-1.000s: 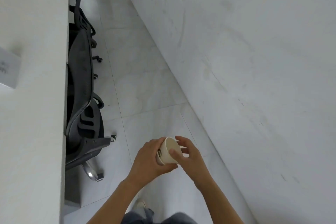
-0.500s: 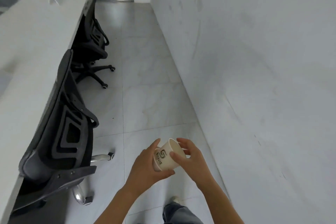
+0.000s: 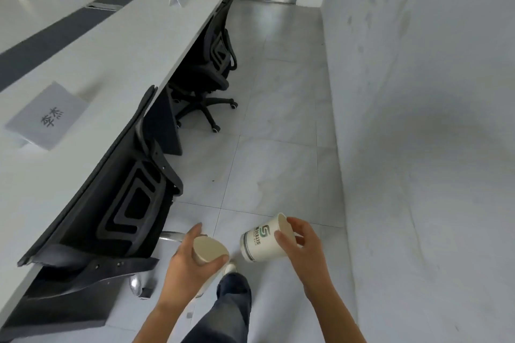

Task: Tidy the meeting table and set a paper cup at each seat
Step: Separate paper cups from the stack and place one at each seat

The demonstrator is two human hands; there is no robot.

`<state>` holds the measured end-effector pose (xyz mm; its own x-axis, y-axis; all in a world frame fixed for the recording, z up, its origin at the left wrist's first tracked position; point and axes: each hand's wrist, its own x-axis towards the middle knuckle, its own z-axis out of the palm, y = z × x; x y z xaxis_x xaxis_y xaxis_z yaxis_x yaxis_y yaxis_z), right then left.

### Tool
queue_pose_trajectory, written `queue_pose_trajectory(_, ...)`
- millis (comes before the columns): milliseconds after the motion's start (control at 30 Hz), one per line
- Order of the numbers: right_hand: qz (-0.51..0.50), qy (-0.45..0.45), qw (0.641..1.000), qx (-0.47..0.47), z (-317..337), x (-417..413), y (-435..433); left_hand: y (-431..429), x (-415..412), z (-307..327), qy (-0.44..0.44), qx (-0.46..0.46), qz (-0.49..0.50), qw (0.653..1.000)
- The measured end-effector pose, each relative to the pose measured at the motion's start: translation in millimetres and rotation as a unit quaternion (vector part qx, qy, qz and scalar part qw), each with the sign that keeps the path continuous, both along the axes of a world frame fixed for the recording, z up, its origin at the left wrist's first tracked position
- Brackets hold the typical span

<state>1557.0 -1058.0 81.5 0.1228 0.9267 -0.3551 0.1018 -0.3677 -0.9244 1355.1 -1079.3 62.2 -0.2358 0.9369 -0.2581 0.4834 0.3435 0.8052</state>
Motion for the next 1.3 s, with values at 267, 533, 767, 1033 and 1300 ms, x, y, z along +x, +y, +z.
queue_pose_trajectory(267, 0.011, -0.06, 0.998, 0.02, -2.4, -18.0, 139.3, 136.2, -23.5, 3.7, -0.057, 0.07, 0.067, 0.994)
queue_pose_trajectory(533, 0.075, -0.128, 0.986, 0.072, 15.1, -74.8, 274.5, 245.5, -74.4, 29.8, -0.095, 0.144, 0.124, 0.977)
queue_pose_trajectory(767, 0.163, -0.17, 0.965, 0.112, 2.0, -109.5, 340.8, 282.5, -93.9, 14.0, -0.119, 0.136, 0.167, 0.969)
queue_pose_trajectory(1033, 0.233, -0.185, 0.946, 0.128, -13.7, -138.5, 451.5, 354.7, -107.4, 11.9, -0.145, 0.123, 0.205, 0.96)
queue_pose_trajectory(1300, 0.301, -0.162, 0.928, 0.148, -6.0, -163.8, 599.5, 457.4, -116.5, 16.0, -0.077, 0.154, 0.35, 0.921)
